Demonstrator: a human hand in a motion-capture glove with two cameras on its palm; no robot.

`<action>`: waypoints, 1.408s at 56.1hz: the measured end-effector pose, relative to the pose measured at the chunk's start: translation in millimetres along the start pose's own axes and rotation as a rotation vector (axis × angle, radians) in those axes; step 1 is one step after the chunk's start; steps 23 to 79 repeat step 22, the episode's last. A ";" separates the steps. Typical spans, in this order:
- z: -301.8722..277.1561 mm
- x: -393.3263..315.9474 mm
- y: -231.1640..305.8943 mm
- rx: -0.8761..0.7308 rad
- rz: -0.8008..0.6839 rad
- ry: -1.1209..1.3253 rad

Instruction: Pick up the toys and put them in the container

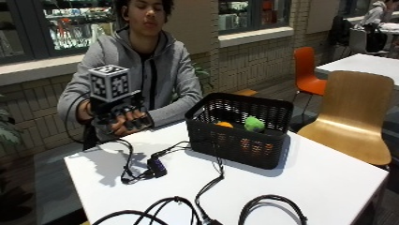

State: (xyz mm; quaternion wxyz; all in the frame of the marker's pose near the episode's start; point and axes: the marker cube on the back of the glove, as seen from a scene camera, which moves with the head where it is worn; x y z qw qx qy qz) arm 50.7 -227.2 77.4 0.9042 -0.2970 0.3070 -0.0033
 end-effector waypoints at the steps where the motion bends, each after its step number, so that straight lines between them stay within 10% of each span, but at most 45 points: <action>1: 4.9 5.7 9.5 0.007 0.010 -0.020; 16: 49.6 92.4 79.7 0.056 0.162 -0.214; 79: 60.7 108.1 76.8 0.083 0.162 -0.283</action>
